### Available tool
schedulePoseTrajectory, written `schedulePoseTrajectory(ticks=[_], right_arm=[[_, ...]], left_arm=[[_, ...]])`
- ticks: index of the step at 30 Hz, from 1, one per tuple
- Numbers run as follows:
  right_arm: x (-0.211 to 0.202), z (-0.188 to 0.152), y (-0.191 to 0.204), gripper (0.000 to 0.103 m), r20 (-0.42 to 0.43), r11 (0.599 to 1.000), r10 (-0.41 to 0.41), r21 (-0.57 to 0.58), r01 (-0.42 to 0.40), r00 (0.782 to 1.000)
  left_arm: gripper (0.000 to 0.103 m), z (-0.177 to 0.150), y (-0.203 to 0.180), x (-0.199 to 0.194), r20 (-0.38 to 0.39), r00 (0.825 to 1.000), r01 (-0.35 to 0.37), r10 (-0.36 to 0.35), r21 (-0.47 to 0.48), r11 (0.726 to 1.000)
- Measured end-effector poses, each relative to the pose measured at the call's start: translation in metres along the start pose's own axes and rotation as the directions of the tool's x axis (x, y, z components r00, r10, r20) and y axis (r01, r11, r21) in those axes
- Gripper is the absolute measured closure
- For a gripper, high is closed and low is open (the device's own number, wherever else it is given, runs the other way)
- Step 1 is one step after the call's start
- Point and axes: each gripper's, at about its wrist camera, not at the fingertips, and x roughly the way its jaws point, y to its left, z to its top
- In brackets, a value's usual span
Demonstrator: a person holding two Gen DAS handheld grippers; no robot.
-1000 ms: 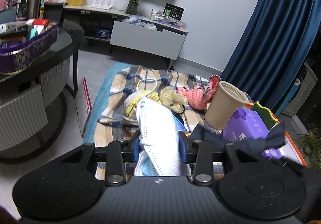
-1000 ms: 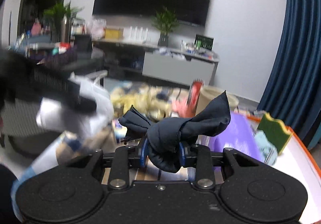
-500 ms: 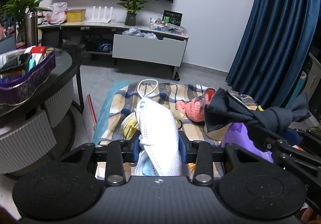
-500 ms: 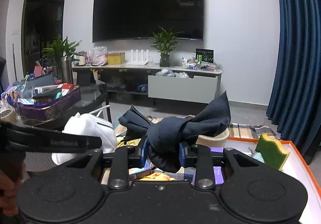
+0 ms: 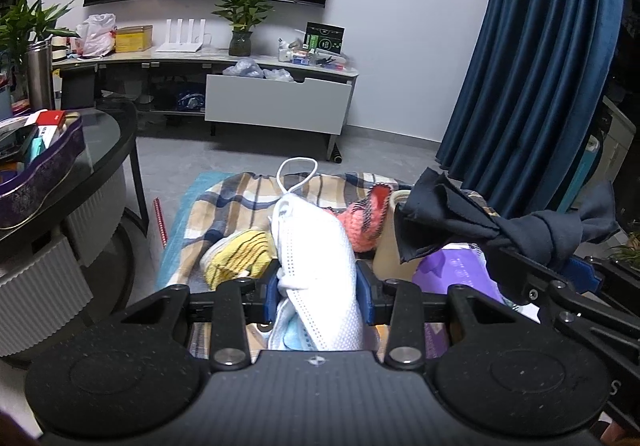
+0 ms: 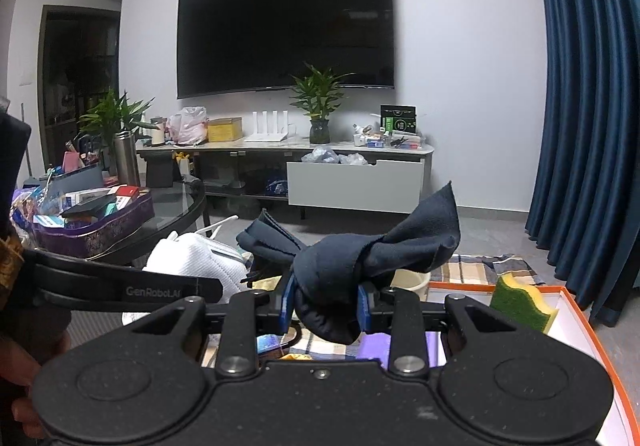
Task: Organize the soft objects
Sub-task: 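Grasp and lift the navy sock with the right tool while the left tool holds the mask, then carry the navy sock in the right tool while the left tool carries the mask to the box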
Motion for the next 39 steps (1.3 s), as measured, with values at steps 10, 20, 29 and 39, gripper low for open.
schedulePoseTrajectory(ticks=[10, 20, 29, 39], right_arm=[[-0.005, 0.004, -0.019, 0.066, 0.02, 0.999, -0.038, 0.031, 0.037, 0.999], [-0.008, 0.005, -0.034, 0.066, 0.033, 0.996, -0.072, 0.056, 0.07, 0.997], [-0.011, 0.007, -0.046, 0.065, 0.042, 0.993, -0.094, 0.074, 0.091, 0.995], [-0.015, 0.008, -0.06, 0.065, 0.049, 0.989, -0.125, 0.091, 0.12, 0.991]], left_arm=[[0.065, 0.003, -0.016, 0.003, 0.001, 1.0, 0.022, -0.022, 0.013, 1.0], [0.065, 0.003, -0.03, 0.006, 0.0, 0.999, 0.052, -0.052, 0.037, 0.998], [0.065, 0.005, -0.042, 0.012, -0.008, 0.998, 0.07, -0.07, 0.053, 0.996], [0.065, 0.007, -0.053, 0.015, -0.013, 0.995, 0.098, -0.098, 0.068, 0.993]])
